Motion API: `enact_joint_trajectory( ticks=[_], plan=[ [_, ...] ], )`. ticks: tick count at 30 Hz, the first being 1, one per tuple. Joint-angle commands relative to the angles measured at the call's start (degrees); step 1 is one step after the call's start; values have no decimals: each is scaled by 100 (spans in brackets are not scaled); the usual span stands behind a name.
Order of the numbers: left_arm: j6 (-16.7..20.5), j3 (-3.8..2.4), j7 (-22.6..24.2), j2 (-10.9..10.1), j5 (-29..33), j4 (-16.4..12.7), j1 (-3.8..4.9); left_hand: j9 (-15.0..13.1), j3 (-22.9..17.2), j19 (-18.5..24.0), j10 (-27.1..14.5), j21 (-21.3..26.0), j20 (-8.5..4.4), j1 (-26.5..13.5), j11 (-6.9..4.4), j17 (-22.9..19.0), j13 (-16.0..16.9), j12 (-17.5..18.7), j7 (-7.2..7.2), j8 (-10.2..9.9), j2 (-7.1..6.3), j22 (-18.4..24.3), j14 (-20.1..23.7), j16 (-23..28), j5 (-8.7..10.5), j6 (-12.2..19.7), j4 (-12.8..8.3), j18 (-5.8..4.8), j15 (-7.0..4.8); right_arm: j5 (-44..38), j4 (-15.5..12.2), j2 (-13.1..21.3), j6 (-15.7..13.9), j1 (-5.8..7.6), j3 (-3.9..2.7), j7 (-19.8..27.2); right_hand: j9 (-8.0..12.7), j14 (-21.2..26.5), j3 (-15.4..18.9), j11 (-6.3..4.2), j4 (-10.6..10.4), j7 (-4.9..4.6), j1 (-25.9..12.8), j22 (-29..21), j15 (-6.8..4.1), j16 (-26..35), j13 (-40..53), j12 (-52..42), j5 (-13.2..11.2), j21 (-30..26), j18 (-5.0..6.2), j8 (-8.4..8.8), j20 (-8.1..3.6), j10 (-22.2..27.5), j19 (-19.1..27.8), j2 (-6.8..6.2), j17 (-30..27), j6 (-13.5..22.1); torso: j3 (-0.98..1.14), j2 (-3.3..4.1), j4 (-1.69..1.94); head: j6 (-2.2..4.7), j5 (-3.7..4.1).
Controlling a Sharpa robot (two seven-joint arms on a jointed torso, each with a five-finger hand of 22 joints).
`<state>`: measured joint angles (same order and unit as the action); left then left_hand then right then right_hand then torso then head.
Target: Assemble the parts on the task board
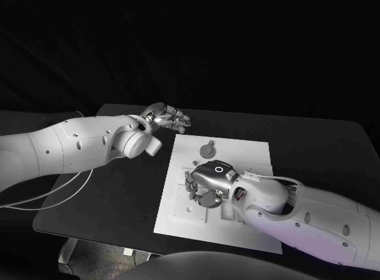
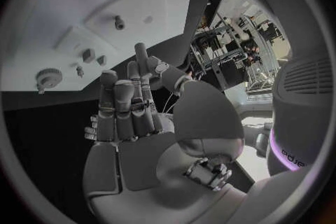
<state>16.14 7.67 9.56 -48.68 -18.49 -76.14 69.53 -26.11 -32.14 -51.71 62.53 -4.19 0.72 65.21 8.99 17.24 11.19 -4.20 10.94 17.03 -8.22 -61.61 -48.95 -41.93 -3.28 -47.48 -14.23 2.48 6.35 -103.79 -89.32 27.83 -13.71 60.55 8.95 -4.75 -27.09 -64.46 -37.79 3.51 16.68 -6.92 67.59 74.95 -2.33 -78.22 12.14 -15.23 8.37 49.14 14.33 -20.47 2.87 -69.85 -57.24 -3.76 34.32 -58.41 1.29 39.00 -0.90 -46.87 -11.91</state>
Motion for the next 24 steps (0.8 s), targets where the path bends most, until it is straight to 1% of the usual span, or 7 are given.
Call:
enact_joint_trajectory(
  ticks=[1,3,6,10,13,19,24],
  plan=[
    [-76,-4,48,21,-14,-8,16,8,31,-46,-32,18,-5,-36,11,9,-5,-1,3,14,-14,8,-47,35,3,26,18,27,0,-41,71,-50,182,-34,43,121,-65,3,-36,6,10,55,81,81,-33,30,3,-30,38,16,67,-17,-16,-42,-9,103,-6,-71,3,2,0,-38,-42],
    [-80,-4,47,28,-15,-12,16,9,31,-46,-32,18,-4,-36,11,10,-6,-1,3,14,-14,8,-47,36,3,26,18,27,0,-41,103,-77,196,-51,104,130,-65,3,-36,7,10,54,78,81,-33,32,4,-29,38,14,67,-16,-16,-41,-8,106,-6,-70,4,2,-2,-52,-62],
    [-81,-4,46,34,-17,-16,17,9,31,-46,-32,18,-4,-36,11,11,-6,-1,3,14,-14,9,-47,37,3,26,18,27,0,-41,135,-108,221,-63,168,144,-65,4,-36,7,11,53,77,81,-33,33,4,-28,38,13,67,-15,-16,-40,-7,108,-7,-69,6,3,-3,-75,-88],
    [-83,-4,45,41,-21,-17,17,9,32,-46,-33,18,-4,-36,11,14,-7,0,4,14,-14,9,-47,39,4,28,19,27,1,-62,204,-167,231,-93,216,151,-65,5,-36,7,12,53,75,81,-32,35,5,-26,38,11,67,-14,-16,-38,-5,111,-7,-66,12,4,-8,-100,-115],
    [-81,-4,45,44,-24,-20,17,9,32,-46,-33,18,-4,-36,11,15,-7,0,4,14,-14,9,-47,40,4,28,19,27,1,-140,265,-213,211,-120,230,152,-65,6,-37,7,13,53,74,81,-32,36,5,-25,38,10,67,-13,-16,-38,-4,112,-7,-66,16,3,-8,-111,-131],
    [-87,-4,44,49,-25,-27,17,10,33,-45,-34,19,-4,-36,12,19,-8,0,4,14,-14,10,-46,43,4,29,19,26,1,-202,307,-261,200,-171,232,135,-65,6,-38,7,15,53,74,81,-32,38,7,-24,38,8,67,-13,-17,-38,-1,113,-7,-65,16,2,-4,-130,-158],
    [-89,-4,42,48,-25,-25,17,10,34,-45,-34,19,-4,-36,12,22,-8,0,4,14,-13,11,-46,45,3,30,20,26,1,-202,330,-279,235,-185,231,123,-66,6,-38,7,15,53,74,81,-33,38,8,-23,38,8,67,-13,-17,-38,0,113,-7,-65,12,2,-8,-142,-183]
  ],
)
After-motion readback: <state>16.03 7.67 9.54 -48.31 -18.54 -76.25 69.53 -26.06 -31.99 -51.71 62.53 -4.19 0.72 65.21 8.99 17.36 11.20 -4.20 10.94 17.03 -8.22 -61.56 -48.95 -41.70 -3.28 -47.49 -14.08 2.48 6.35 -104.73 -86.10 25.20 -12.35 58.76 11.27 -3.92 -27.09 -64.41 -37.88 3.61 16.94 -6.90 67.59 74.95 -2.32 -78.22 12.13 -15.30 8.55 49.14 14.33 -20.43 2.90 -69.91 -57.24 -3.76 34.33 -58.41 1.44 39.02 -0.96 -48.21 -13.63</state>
